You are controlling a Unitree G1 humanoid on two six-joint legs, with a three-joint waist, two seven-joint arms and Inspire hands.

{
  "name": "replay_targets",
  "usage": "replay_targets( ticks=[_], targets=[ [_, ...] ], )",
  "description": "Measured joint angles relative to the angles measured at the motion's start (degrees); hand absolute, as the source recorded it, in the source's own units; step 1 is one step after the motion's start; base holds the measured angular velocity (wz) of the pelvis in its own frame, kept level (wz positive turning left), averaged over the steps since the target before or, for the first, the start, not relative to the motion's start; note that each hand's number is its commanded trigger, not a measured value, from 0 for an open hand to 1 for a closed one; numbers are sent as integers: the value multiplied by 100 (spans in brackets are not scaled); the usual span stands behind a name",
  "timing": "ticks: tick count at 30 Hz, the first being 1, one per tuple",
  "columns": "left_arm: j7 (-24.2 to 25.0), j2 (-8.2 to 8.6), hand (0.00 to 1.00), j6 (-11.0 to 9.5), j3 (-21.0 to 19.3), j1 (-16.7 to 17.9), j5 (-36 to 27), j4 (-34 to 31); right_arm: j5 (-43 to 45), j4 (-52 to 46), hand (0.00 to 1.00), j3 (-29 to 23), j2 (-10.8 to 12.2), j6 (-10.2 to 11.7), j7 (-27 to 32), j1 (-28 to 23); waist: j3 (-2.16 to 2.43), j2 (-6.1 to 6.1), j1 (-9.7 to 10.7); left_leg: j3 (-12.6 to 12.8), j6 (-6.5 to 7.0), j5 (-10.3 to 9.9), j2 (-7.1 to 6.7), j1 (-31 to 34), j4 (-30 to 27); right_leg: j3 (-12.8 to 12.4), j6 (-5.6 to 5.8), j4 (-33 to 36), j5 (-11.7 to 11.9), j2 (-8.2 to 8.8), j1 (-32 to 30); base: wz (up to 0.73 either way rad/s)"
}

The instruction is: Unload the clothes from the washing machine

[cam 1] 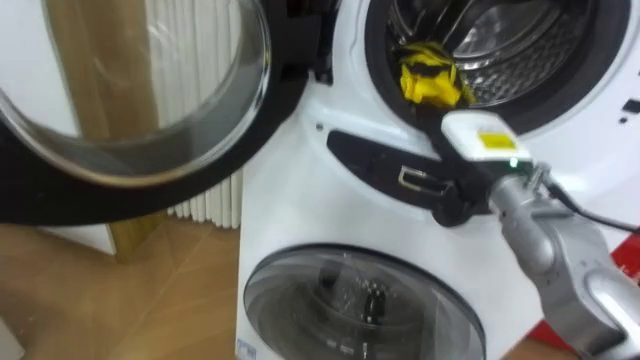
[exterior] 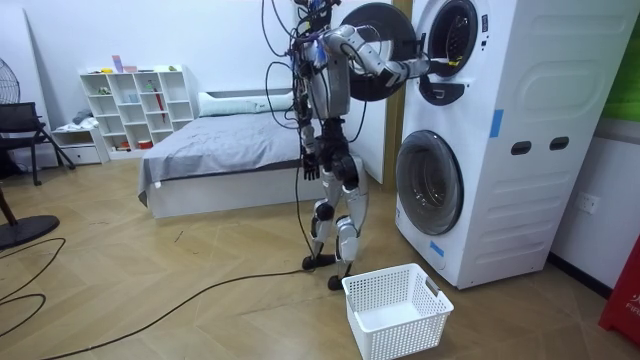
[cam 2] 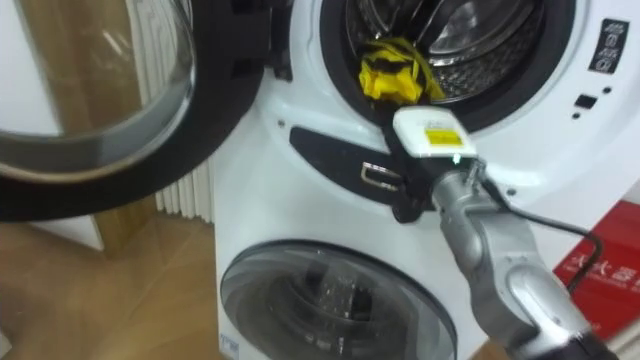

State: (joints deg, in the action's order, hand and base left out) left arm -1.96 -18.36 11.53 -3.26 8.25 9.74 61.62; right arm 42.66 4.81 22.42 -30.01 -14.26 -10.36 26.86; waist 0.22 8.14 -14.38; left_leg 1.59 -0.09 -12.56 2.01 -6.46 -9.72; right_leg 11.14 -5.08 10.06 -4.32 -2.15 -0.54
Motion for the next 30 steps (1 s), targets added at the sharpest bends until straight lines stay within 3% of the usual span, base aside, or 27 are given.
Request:
replay_targets(
  ticks=[6, 22, 26, 30],
  targets=[
    [-7, -71, 0, -179, 2, -95, 6, -22, 0, -63, 0, -9, 9, -85, -255, 23, -14, 25, -23, 14, -16, 1, 20, -59, 43, -7, -5, -32, -5, -27, 44, -1],
    [-52, -83, 0, -233, 21, -88, -6, 18, -35, -238, 0, -28, -4, -144, -361, 15, -25, 44, -2, 14, -30, 3, 29, -92, 102, -36, -7, -31, -38, -39, 48, 0],
    [-192, -64, 0, -235, 82, -38, -13, 30, -530, -293, 0, -192, -60, -115, -360, 17, -25, 43, 4, 21, -29, 3, 29, -93, 107, -44, -7, -31, -38, -41, 45, 0],
    [-299, -11, 0, -234, -28, 136, -7, 42, -2068, -278, 0, -761, -82, 80, -364, 18, -40, 20, 44, 25, -26, 1, 29, -95, 105, -34, -7, -44, -38, -40, 67, 0]
  ],
)
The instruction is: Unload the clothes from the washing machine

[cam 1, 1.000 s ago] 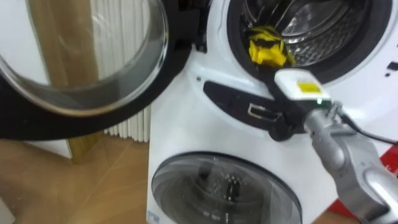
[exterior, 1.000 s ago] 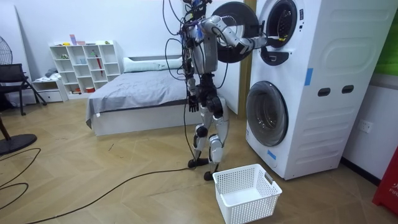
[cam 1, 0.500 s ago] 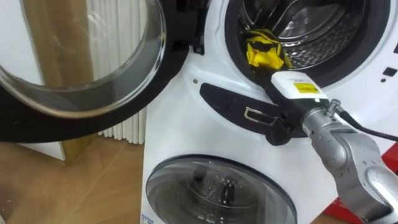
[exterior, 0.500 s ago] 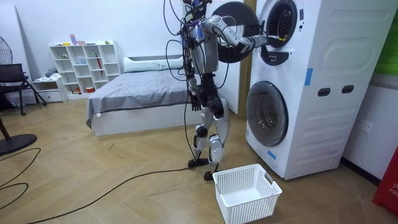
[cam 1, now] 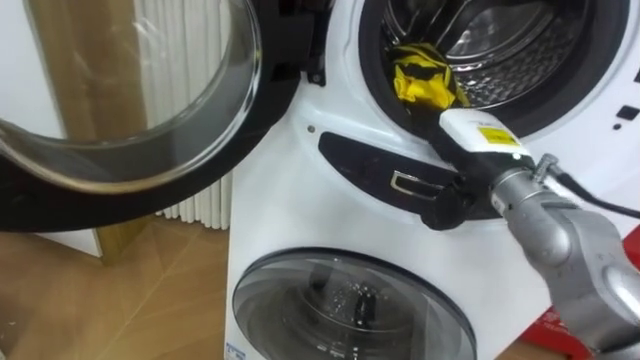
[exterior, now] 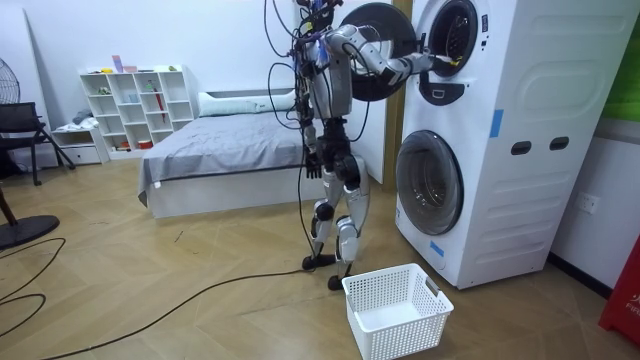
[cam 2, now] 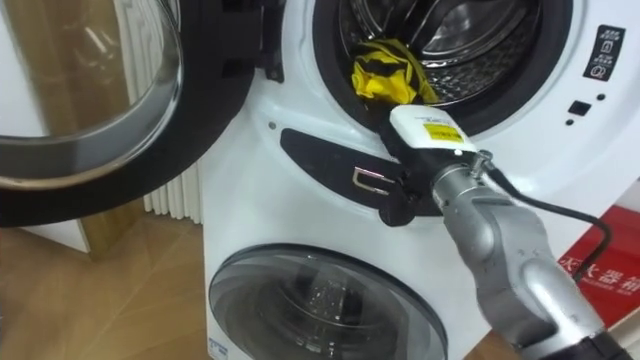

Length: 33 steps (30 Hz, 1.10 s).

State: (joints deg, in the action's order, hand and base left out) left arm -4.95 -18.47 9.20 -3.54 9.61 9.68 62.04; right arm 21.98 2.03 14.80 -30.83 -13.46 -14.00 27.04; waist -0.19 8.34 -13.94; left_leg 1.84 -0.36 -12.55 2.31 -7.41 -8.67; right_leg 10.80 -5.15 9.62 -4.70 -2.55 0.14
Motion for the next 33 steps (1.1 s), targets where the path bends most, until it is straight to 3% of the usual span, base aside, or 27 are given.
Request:
replay_targets(
  ticks=[3, 5, 7, 9, 15, 23, 33],
  targets=[
    [-4, 125, 0, 4, -33, 158, 0, -1, -1289, 12, 0, -410, -3, 163, 14, 0, -60, -93, 136, -48, 12, -8, -6, 3, -14, 40, 19, -7, -14, 19, 31, 9],
    [-9, 198, 0, 9, -95, 261, 5, -2, -1889, 13, 0, -595, -14, 237, 11, 3, -75, -151, 249, -84, 14, -9, -12, 29, -12, 55, 24, 1, -31, 28, 8, 10],
    [-11, 223, 0, 20, -151, 365, 7, -11, -2664, 173, 0, -736, -68, 343, 8, 53, -63, -179, 311, -104, 14, -8, -11, 43, -9, 59, 25, 12, -58, 23, -4, 9],
    [-28, 239, 0, 46, -402, 497, 6, -18, -3418, 308, 0, -789, -165, 353, 8, 172, -11, -185, 371, -114, 12, -7, 2, 48, -13, 90, 12, 8, -85, 18, -3, 3],
    [-31, 309, 0, 46, -686, 580, 10, -191, -4726, 585, 0, -1085, -165, 357, 25, 253, 23, -210, 469, -221, 12, -6, -3, 77, -91, 201, 31, -1, -112, 66, 27, 8],
    [-32, 411, 0, 143, -748, 690, 10, -272, -5052, 859, 0, -1202, -172, 342, 219, 407, 60, -189, 571, -351, 5, -12, -16, 118, -102, 316, 26, 9, -153, 74, 56, 12],
    [-32, 455, 0, 174, -751, 689, 5, -274, -5088, 901, 0, -1202, -172, 344, 335, 449, 59, -199, 597, -385, 3, -12, -16, 112, -122, 363, 30, 12, -189, 88, 94, 2]
  ],
)
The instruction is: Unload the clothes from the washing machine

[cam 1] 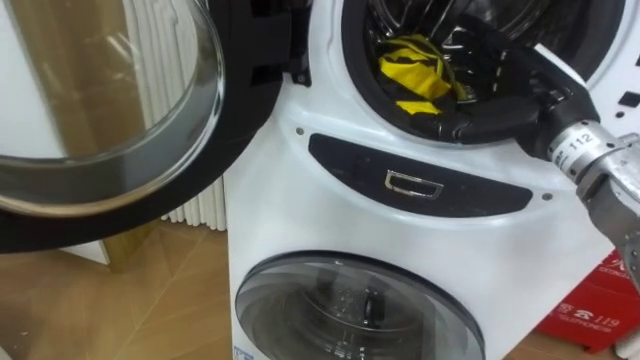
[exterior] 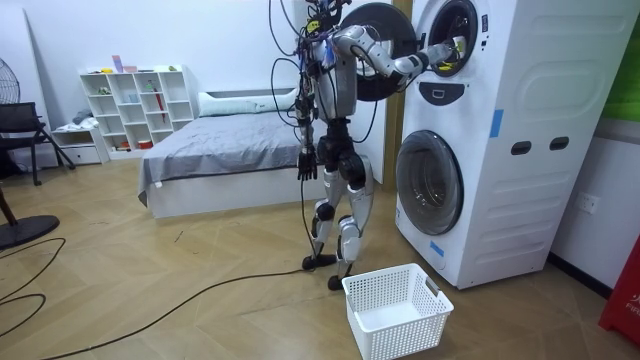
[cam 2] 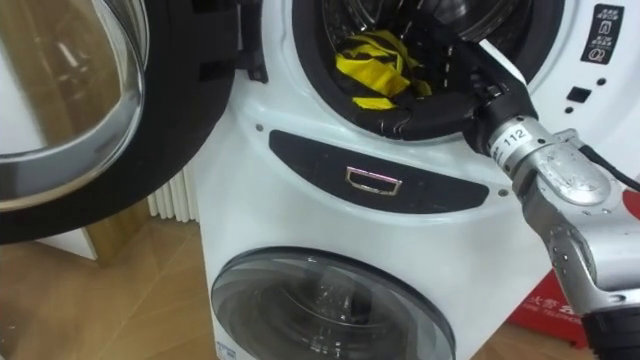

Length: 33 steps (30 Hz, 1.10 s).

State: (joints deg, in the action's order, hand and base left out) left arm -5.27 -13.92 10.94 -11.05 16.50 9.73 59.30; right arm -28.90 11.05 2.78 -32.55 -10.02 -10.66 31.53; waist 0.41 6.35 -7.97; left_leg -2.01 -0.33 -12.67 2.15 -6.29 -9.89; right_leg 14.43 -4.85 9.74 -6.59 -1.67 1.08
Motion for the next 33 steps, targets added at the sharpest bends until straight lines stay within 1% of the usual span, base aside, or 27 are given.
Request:
replay_targets(
  ticks=[3, 7, 9, 11, 14, 16, 18, 20, 21, 24, 28, 30, 33],
  targets=[
    [0, 1, 0, 2, -11, 2, 1, -6, -15, 103, 0, 0, 0, 0, 0, 58, -1, -1, 3, -3, 1, 0, 0, 4, 0, 1, 11, 8, -7, 8, -1, 0],
    [-30, 3, 0, 33, -6, 7, -4, -18, -34, 358, 0, 44, 1, -1, -1, 202, 13, 20, -16, -5, 2, 1, -23, -2, 1, 5, 14, 28, -11, 14, -3, 1],
    [-42, 3, 0, 107, -6, -2, -2, -24, -22, 588, 0, 107, 2, -12, -1, 334, 25, 42, -27, -2, 2, 0, -27, -1, -7, 7, 16, 44, -13, 22, -5, 0],
    [-44, 8, 0, 179, -10, -11, 12, -41, 16, 736, 0, 121, 4, -81, -1, 419, 23, 50, -80, -24, 6, -2, -47, -9, 10, 15, 22, 94, -35, 42, -8, 2],
    [-48, 12, 0, 291, -49, 11, 194, -192, 248, 1115, 0, 170, 4, -216, -1, 644, 47, 105, -149, -55, 10, -2, -71, -14, 13, 14, 32, 115, -45, 59, -12, 1],
    [-45, 13, 0, 293, -112, 22, 214, -250, 516, 1352, 0, 206, 4, -262, 1, 816, 48, 121, -197, -67, 17, -6, -77, -7, -10, 32, 36, 99, -42, 69, 5, 3],
    [-32, 11, 0, 341, -114, 15, 214, -316, 1080, 1661, 0, 341, 4, -261, 7, 1077, 47, 129, -222, -70, 22, -9, -80, 30, -35, 61, 44, 99, -33, 80, -8, 5],
    [-29, -4, 0, 389, -114, -21, 213, -323, 1405, 1839, 0, 497, 3, -259, 16, 1196, 48, 131, -294, -67, 25, -11, -77, 19, -32, 71, 44, 99, -30, 78, -4, 0],
    [-29, -3, 0, 411, -111, -20, 213, -319, 1516, 2006, 0, 582, 3, -255, 16, 1295, 49, 141, -332, -70, 26, -11, -75, 17, -27, 118, 40, 100, -26, 87, 1, 0],
    [-26, 2, 0, 442, -105, -28, 212, -319, 1685, 2397, 0, 757, 2, -261, 32, 1553, 30, 181, -347, -137, 26, -10, -79, 49, -19, 179, 41, 79, -28, 93, 1, 9],
    [34, 1, 0, 522, -110, -40, 214, -308, 1707, 2644, 0, 789, 2, -260, -28, 1693, 19, 224, -359, -184, 27, -9, -88, 64, -24, 237, 45, 79, -47, 108, 4, 7],
    [98, 0, 0, 523, -109, -60, 213, -309, 1730, 2701, 0, 795, 0, -257, -54, 1707, 6, 248, -369, -188, 27, -9, -88, 64, -30, 238, 44, 81, -48, 109, 5, 0],
    [116, -1, 0, 522, -103, -69, 214, -306, 1801, 2870, 0, 840, 0, -256, -55, 1778, 3, 258, -419, -201, 26, -9, -89, 63, -32, 243, 42, 94, -49, 115, 0, 0]
  ],
)
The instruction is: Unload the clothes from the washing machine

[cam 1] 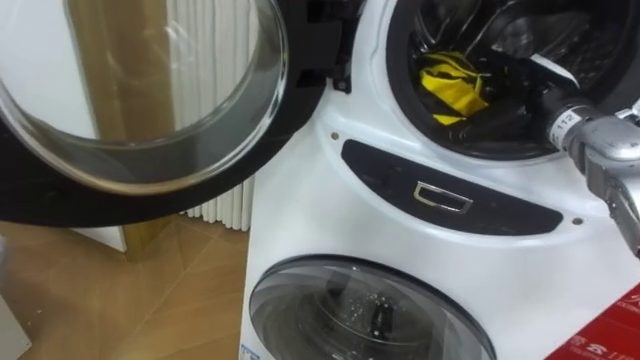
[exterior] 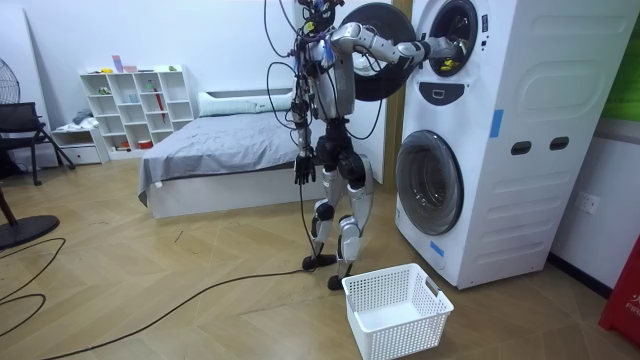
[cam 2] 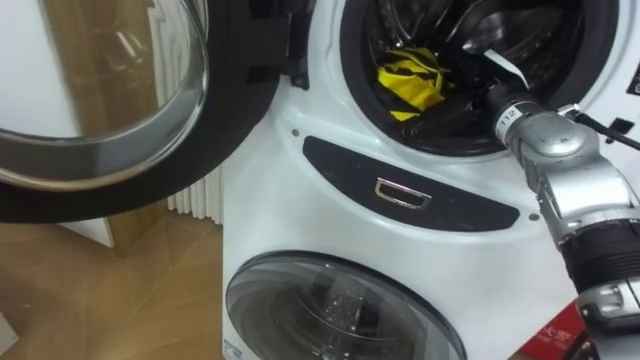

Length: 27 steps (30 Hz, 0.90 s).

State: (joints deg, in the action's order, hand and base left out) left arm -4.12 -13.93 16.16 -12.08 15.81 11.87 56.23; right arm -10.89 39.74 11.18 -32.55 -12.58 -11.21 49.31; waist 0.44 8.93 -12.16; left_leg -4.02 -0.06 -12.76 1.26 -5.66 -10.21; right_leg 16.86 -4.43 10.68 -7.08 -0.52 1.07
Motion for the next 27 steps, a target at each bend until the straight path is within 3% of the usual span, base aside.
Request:
replay_targets(
  ticks=[8, 9, 10, 18, 27],
  targets=[
    [108, -8, 0, 17, -13, 12, 1, 69, 267, 270, 0, 125, -3, -127, -50, 219, 8, 23, -67, -88, -25, 14, -8, 10, -13, 65, -25, -2, -18, 18, 0, 4],
    [133, -8, 0, 16, -15, 6, 1, 69, 400, 252, 33, 125, -3, -127, -63, 219, 10, 28, -70, -89, -28, 17, -8, 15, -17, 76, -26, -2, -18, 19, 3, 3],
    [140, -8, 0, 16, -16, 9, 1, 69, 457, 243, 100, 125, -3, -126, -71, 220, 12, 29, -73, -89, -29, 17, -8, 16, -18, 77, -26, 0, -18, 20, 4, 4],
    [216, -27, 0, 6, -99, -7, -115, 204, 1139, 184, 100, 284, -16, -59, -492, 253, 34, 66, -70, -91, -30, 19, -14, -7, -56, 98, -29, 6, -17, 29, 55, 1],
    [246, -86, 0, -21, -104, -180, -111, 572, 1484, 203, 100, 336, -46, -59, -725, 297, 4, 123, -100, -126, -46, 28, -15, -5, -55, 97, -32, -1, -21, 25, 76, 3]
  ],
)
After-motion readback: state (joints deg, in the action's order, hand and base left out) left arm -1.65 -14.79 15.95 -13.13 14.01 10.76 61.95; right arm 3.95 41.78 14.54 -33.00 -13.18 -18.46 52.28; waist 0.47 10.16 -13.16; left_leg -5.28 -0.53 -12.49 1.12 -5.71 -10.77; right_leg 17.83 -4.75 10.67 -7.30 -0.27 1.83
